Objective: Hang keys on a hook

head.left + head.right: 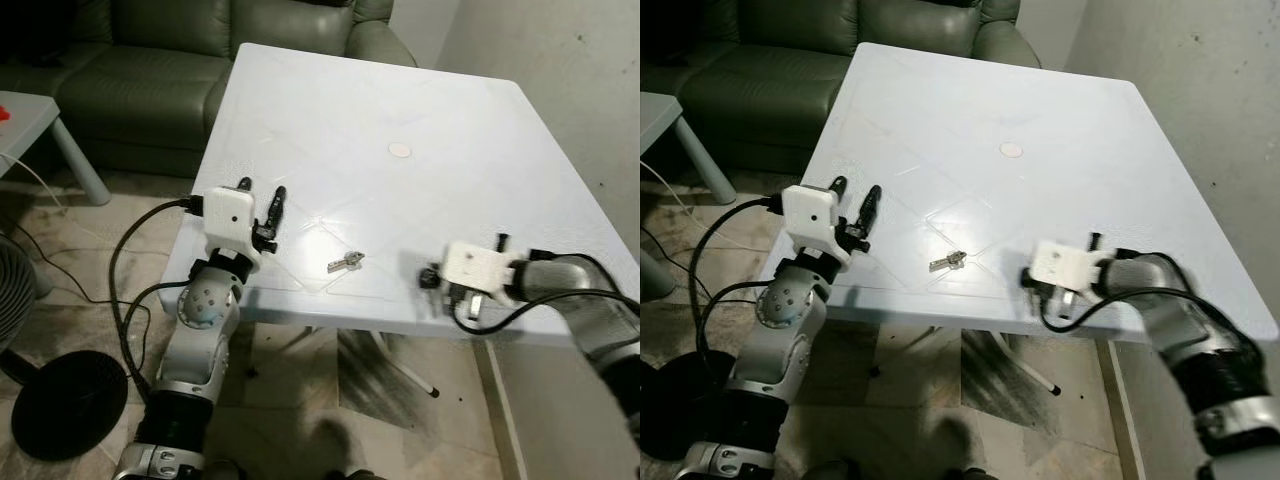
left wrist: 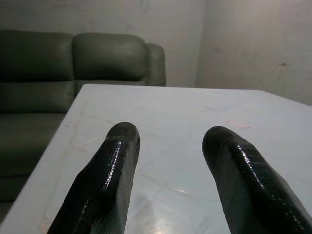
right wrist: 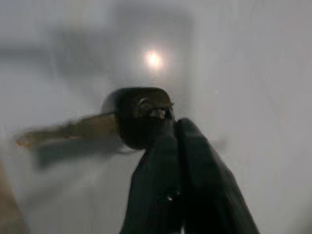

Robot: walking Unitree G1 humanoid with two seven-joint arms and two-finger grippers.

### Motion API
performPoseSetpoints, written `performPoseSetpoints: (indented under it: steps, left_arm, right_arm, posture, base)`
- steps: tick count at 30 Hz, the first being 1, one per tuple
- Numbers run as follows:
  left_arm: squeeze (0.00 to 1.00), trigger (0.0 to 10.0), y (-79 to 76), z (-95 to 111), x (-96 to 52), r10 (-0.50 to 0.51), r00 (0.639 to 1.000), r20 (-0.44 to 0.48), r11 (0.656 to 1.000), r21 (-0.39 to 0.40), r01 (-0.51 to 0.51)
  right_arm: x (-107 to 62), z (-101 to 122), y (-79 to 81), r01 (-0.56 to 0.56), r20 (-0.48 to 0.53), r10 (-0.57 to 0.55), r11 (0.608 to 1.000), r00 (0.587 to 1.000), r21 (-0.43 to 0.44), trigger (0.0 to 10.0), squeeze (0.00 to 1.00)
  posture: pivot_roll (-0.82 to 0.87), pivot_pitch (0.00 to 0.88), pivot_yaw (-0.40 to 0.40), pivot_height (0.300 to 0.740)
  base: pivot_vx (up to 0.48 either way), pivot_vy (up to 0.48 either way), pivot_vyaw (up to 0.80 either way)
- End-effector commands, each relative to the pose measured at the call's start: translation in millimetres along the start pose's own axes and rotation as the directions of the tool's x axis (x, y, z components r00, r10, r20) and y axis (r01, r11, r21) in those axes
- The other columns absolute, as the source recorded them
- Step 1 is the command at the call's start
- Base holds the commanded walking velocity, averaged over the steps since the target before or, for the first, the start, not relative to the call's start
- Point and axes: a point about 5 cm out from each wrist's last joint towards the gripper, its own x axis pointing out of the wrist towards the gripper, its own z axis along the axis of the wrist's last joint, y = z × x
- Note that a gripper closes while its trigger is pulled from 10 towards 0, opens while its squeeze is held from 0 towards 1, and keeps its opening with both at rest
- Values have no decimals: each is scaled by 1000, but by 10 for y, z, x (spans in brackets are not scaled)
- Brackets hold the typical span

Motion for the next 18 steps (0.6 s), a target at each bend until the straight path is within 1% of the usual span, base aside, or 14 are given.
performPoseSetpoints:
  steps: [1,2,3,4,6,9,10,11,12,13,14,16,17,18]
  left_arm:
    - [0,10000,-37,-27,1,-14,1000,-6,1000,-6,14]
    - [0,10000,-38,-26,1,-12,1000,-5,1000,-9,12]
    - [0,10000,-37,-25,3,-9,1000,-5,1000,-13,9]
    - [0,10000,-36,-25,4,-9,1000,-5,1000,-12,9]
    - [0,10000,-45,-27,4,-10,1000,-5,1000,-12,10]
    - [0,10000,-49,-26,4,-10,1000,-4,1000,-16,10]
    - [0,10000,-52,-29,6,-10,1000,-5,1000,-19,10]
    - [0,10000,-54,-37,6,-10,1000,-6,1000,-18,10]
    - [0,10000,-54,-37,6,-10,1000,-6,1000,-18,10]
    - [0,10000,-61,-35,10,-12,1000,-5,1000,-21,12]
    - [0,10000,-63,-33,12,-13,1000,-5,1000,-23,13]
    - [0,10000,-68,-33,19,-13,1000,-4,1000,-25,13]
    - [0,10000,-72,-29,27,-12,1000,-2,1000,-28,12]
    - [0,10000,-73,-26,30,-11,1000,-1,1000,-29,11]
  right_arm:
    - [-73,-88,-122,58,-55,-60,998,997,-26,10000,0]
    - [-76,-72,-133,68,-29,-68,998,997,7,10000,0]
    - [-71,-37,-159,85,24,-89,988,996,131,10000,0]
    - [-74,-35,-162,83,26,-87,986,996,142,10000,0]
    - [-119,-71,-157,66,-7,-65,993,998,94,10000,0]
    - [-147,81,-208,26,178,-85,951,980,308,10000,0]
    - [-176,176,-232,-32,294,-93,918,951,395,10000,0]
    - [-206,260,-244,-120,407,-107,862,907,492,10000,0]
    - [-206,260,-244,-120,407,-107,862,907,492,10000,0]
    - [-267,357,-288,-195,523,-153,811,838,551,10000,0]
    - [-298,401,-315,-224,570,-183,791,801,569,10000,0]
    - [-346,494,-423,-304,648,-310,690,696,657,10000,0]
    - [-365,522,-493,-358,663,-411,604,625,712,10000,0]
    - [-352,517,-517,-379,651,-455,555,607,741,10000,0]
  posture:
    - [12,61,-114,740]
    - [12,61,-114,740]
    - [9,61,-114,740]
    - [9,61,-114,740]
    - [9,64,-114,740]
    - [1,68,-113,740]
    - [1,68,-113,740]
    - [-2,73,-113,740]
    - [-2,73,-113,740]
    - [-3,75,-115,740]
    - [-3,75,-115,740]
    - [-3,75,-115,740]
    - [-10,79,-117,740]
    - [-10,79,-117,740]
  base:
    - [0,0,0]
    - [0,0,0]
    - [0,0,0]
    - [0,0,0]
    - [0,0,0]
    - [0,0,0]
    - [0,0,0]
    - [0,0,0]
    - [0,0,0]
    - [0,0,0]
    - [0,0,0]
    - [0,0,0]
    - [0,0,0]
    - [0,0,0]
